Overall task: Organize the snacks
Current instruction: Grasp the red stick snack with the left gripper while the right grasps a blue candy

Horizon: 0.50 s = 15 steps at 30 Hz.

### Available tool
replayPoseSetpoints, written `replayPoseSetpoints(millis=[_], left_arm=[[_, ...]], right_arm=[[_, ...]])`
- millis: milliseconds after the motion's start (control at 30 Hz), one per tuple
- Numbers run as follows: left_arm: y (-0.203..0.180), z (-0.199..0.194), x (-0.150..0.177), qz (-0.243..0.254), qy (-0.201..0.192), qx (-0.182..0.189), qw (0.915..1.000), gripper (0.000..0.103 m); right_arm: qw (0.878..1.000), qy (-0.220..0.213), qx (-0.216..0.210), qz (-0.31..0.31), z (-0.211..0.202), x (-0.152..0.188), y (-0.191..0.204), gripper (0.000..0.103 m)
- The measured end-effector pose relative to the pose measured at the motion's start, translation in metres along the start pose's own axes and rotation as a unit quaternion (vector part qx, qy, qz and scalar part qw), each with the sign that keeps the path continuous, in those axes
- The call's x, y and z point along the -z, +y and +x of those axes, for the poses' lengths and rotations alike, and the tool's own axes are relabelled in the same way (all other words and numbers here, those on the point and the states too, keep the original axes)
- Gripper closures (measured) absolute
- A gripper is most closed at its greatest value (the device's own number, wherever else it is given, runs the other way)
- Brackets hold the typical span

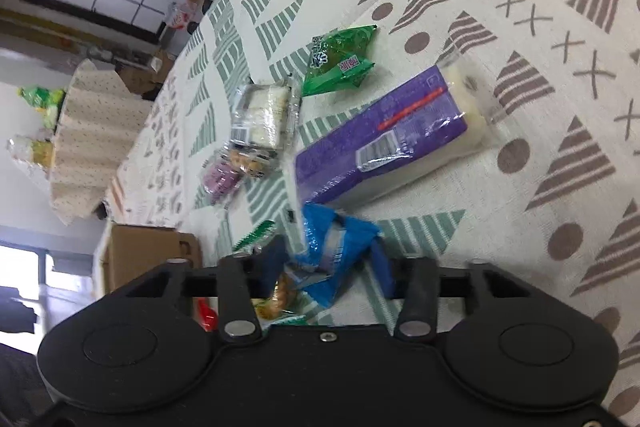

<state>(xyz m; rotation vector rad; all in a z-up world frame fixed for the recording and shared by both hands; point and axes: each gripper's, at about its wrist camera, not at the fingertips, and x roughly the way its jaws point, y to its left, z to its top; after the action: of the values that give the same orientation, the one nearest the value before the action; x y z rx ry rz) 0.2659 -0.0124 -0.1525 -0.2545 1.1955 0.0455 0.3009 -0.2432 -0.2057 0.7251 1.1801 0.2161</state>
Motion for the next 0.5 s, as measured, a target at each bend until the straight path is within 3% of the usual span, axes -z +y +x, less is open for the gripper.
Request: replayPoseSetpoints(millis=[200,500], left_arm=[[0.0,-0.012,0.0,0.001,-0.01,0.006,0.9999,0.084],[0.0,-0.043,0.004,-0.001,-0.041,0.013,0.9991,0.084]], right_arm=[[1.0,-0.004,0.011,-0.022,-0.013,0.004,0.003,0.082],[0.999,-0.025,0.004,-0.038,-0.043,0.018,0.013,0.084]])
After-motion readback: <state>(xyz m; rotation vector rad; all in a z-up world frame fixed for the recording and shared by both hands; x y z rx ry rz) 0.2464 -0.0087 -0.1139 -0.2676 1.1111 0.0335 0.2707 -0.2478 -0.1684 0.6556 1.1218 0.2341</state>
